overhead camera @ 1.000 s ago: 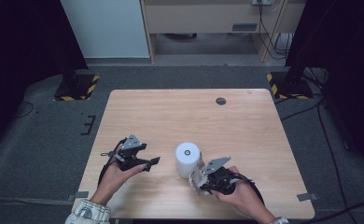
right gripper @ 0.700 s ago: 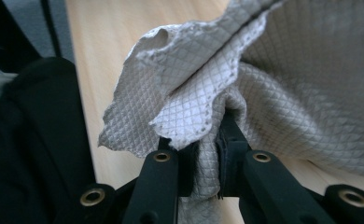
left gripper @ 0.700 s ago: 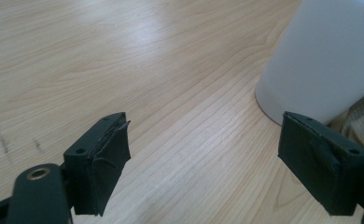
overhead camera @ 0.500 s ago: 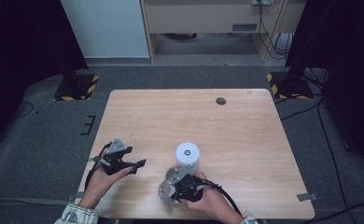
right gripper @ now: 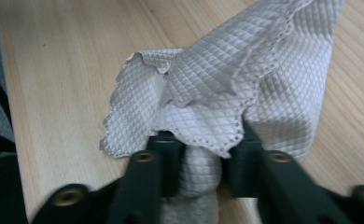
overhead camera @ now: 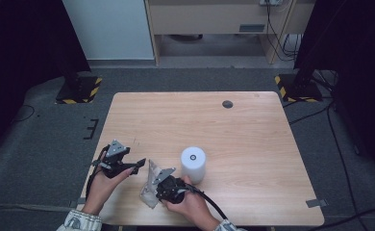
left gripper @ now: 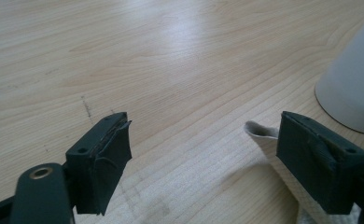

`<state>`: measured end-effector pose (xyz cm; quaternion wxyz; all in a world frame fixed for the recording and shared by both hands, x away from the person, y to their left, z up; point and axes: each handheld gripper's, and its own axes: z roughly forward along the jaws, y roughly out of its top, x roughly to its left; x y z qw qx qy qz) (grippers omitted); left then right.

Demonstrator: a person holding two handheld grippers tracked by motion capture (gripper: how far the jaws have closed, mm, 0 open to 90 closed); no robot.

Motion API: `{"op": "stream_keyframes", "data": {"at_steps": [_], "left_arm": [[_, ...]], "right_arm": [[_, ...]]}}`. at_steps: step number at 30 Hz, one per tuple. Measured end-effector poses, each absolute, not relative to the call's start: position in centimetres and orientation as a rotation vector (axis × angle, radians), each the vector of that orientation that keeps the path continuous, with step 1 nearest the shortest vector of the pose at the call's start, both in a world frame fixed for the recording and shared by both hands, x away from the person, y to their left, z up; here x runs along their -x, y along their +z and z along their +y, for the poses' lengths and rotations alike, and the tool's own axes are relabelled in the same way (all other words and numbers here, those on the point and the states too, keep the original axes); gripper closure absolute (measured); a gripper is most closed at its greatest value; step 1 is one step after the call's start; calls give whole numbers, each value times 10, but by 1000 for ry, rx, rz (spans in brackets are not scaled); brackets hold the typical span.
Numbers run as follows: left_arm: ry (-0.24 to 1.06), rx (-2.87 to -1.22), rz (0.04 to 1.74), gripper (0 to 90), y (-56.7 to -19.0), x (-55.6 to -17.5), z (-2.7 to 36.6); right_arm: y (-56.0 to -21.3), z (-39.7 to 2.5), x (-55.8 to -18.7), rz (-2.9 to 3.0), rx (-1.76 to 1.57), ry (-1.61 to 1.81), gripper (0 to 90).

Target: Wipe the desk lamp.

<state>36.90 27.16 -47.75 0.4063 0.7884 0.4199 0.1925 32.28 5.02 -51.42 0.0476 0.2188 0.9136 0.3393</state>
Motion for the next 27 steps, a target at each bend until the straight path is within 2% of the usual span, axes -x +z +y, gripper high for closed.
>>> {"op": "stream_keyframes", "data": {"at_steps": [4,11,18,20,23,27], "left_arm": [[491,-1988,1051,171,-476,-368,271],[491,-2005,1030,173,-474,-364,265],[436,-2062,977,163,-475,-351,252],[422,-2094,965,156,-478,-345,246],[328,-2185,929,132,-487,-335,229],[304,-2253,898,115,-492,-328,215]], "right_arm": [[-513,49,-318,2773,-646,1028,500],[-505,40,-309,2764,-645,1038,370],[-492,30,-302,2731,-644,1093,345],[-486,21,-300,2713,-667,1131,349],[-482,13,-300,2708,-687,1147,338],[-481,4,-298,2708,-679,1144,331]]}}
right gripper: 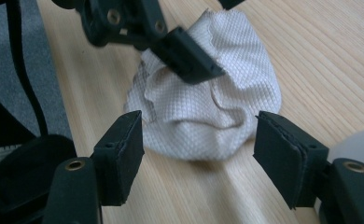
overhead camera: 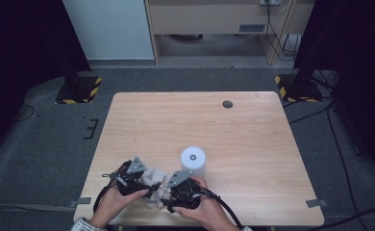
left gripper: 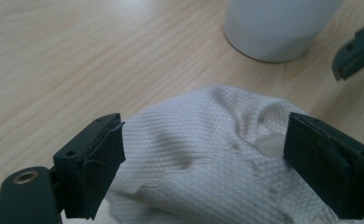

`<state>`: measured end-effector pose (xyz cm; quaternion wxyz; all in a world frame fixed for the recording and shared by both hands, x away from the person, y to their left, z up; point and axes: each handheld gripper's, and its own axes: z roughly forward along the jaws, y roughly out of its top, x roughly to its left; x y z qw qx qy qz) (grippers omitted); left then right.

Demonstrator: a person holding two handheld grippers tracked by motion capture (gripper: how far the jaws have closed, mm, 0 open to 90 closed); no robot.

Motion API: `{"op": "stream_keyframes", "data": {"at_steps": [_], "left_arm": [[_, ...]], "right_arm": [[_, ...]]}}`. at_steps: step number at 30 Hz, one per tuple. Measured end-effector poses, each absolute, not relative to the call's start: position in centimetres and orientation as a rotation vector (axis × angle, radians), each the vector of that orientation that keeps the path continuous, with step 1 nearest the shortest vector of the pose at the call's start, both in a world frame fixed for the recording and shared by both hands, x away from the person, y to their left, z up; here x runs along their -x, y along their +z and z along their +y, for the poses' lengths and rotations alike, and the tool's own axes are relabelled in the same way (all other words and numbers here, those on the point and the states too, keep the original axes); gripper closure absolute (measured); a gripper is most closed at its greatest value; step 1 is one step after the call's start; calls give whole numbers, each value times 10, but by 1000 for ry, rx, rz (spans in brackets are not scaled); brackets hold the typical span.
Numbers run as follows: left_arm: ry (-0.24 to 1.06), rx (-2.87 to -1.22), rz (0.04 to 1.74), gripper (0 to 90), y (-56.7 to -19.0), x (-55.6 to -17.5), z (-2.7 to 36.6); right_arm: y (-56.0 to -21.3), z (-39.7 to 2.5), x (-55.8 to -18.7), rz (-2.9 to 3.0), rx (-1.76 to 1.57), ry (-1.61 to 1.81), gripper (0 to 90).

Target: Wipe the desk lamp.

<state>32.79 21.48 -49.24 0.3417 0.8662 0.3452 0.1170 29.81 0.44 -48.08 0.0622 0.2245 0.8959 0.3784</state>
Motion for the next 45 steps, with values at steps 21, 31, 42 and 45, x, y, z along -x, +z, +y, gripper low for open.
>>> {"op": "stream_keyframes", "data": {"at_steps": [21,31,42,45], "left_arm": [[211,-2419,861,365,-511,-330,203],[194,-2438,785,689,-507,-335,202],[147,-2408,782,768,-504,-339,204],[159,-2382,781,775,-501,-339,206]], "right_arm": [[-491,-57,-304,2706,-793,1082,345],[-502,-106,-323,2643,-943,1072,321],[-511,-121,-346,2595,-1038,1016,196],[-510,-121,-348,2589,-1038,1018,172]]}}
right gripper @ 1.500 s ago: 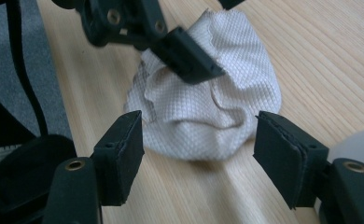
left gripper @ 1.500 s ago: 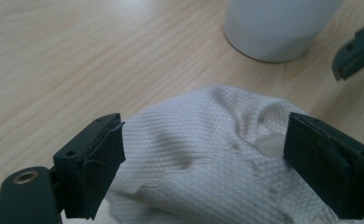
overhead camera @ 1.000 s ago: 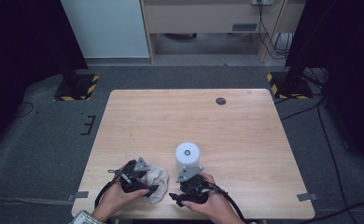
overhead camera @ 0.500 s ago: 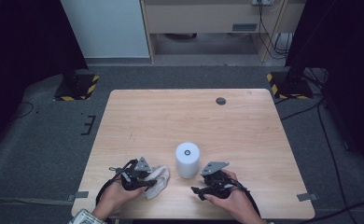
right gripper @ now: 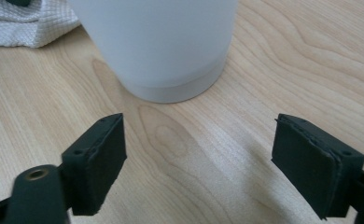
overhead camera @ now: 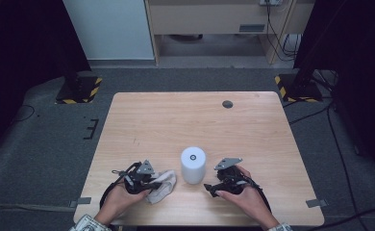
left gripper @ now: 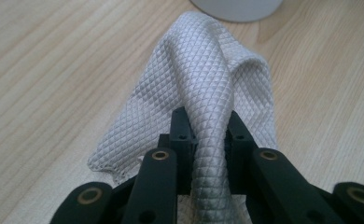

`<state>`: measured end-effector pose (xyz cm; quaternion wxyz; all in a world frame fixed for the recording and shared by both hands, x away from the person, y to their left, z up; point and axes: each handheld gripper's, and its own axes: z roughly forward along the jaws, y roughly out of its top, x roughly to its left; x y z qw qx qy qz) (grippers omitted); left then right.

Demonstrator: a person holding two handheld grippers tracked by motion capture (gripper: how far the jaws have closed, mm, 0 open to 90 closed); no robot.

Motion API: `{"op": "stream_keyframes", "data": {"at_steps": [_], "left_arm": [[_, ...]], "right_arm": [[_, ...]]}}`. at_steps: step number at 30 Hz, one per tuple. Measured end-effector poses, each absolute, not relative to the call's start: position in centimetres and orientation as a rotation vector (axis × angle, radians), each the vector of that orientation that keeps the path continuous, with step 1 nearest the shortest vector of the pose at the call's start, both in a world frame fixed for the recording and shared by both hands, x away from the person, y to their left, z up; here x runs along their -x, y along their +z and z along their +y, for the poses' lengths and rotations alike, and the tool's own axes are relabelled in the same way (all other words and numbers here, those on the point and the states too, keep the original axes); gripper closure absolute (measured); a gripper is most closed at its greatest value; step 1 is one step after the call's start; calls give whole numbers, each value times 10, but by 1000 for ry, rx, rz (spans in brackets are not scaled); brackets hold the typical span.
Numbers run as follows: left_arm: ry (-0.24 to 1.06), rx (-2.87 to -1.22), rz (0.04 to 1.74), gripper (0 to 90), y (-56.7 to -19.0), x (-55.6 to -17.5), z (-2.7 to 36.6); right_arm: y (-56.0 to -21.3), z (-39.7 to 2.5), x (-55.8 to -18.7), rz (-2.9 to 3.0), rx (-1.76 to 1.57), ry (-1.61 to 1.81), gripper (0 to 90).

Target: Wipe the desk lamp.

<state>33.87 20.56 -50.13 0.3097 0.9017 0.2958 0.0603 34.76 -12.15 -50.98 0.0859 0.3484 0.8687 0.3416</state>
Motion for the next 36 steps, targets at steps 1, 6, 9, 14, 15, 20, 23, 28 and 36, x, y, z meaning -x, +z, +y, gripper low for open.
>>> {"op": "stream_keyframes", "data": {"at_steps": [1,6,9,14,15,20,23,28,36], "left_arm": [[165,-2380,779,775,-501,-339,205],[181,-2349,770,775,-495,-339,207],[199,-2275,769,775,-486,-340,214],[210,-2205,748,775,-470,-341,220],[210,-2192,743,775,-466,-342,220],[221,-2153,712,773,-444,-350,216],[236,-2138,685,773,-429,-358,210],[254,-2128,628,772,-405,-367,191],[224,-2141,575,771,-396,-381,158]], "right_arm": [[-510,-122,-349,2596,-1038,1025,167],[-507,-120,-351,2602,-997,1055,121],[-500,-116,-349,2589,-899,1070,122],[-492,-118,-350,2585,-845,1109,167],[-491,-118,-351,2587,-831,1115,183],[-486,-116,-354,2575,-795,1172,199],[-487,-114,-352,2595,-763,1193,173],[-486,-110,-351,2596,-770,1218,155],[-483,-110,-356,2585,-750,1245,99]]}}
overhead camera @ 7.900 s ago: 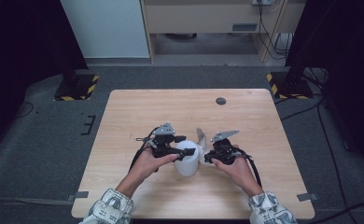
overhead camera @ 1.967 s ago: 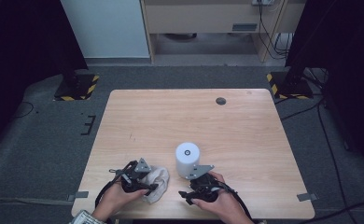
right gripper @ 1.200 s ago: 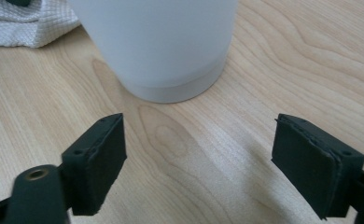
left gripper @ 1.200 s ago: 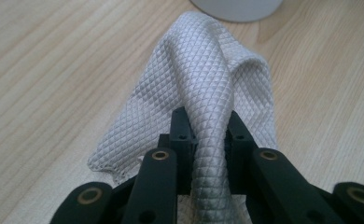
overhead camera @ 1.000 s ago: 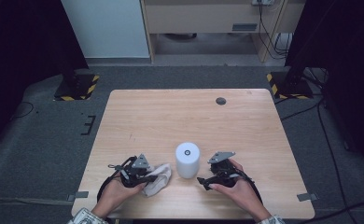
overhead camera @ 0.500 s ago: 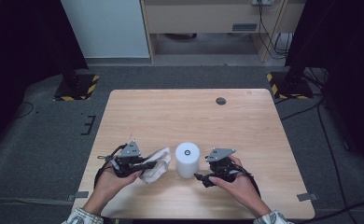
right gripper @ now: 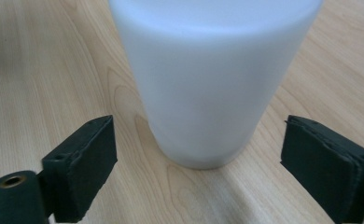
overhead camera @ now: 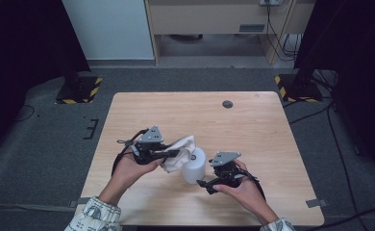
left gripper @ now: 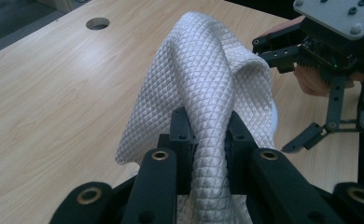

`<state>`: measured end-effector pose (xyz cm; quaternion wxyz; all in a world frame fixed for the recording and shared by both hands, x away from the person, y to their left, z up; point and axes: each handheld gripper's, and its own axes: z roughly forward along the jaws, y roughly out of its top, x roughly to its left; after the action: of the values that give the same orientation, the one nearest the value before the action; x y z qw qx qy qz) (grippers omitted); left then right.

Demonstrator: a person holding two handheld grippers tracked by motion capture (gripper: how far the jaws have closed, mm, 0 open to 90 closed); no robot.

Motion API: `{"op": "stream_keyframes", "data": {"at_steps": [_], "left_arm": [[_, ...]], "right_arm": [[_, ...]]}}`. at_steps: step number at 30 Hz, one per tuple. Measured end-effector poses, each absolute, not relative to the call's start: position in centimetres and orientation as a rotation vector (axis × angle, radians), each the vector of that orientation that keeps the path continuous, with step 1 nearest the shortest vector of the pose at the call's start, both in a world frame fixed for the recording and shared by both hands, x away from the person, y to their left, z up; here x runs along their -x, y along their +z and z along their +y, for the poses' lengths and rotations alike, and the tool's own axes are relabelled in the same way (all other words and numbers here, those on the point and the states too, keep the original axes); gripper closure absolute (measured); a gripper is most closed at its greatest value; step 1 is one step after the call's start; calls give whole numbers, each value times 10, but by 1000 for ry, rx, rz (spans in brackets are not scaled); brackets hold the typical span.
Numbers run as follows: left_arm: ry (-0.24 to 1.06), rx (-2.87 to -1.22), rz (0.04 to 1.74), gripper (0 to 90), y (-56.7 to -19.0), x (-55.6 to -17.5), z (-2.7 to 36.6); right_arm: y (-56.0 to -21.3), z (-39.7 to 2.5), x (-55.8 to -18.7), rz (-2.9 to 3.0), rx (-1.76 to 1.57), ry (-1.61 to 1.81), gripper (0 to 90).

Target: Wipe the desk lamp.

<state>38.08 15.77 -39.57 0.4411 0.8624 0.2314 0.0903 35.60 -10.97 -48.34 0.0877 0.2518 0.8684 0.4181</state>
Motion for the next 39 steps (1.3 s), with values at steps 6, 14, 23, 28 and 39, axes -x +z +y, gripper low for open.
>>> {"op": "stream_keyframes", "data": {"at_steps": [6,14,23,28,39], "left_arm": [[218,-2151,577,771,-403,-385,146],[224,-2169,604,771,-415,-384,152],[228,-2224,664,772,-440,-385,163],[224,-2276,655,771,-450,-385,157],[221,-2250,644,772,-440,-382,157]], "right_arm": [[-487,-103,-356,2589,-705,1237,114],[-486,-99,-360,2561,-716,1251,144],[-484,-98,-362,2531,-728,1272,178],[-483,-94,-366,2529,-734,1274,147],[-477,-90,-369,2500,-743,1331,105]]}}
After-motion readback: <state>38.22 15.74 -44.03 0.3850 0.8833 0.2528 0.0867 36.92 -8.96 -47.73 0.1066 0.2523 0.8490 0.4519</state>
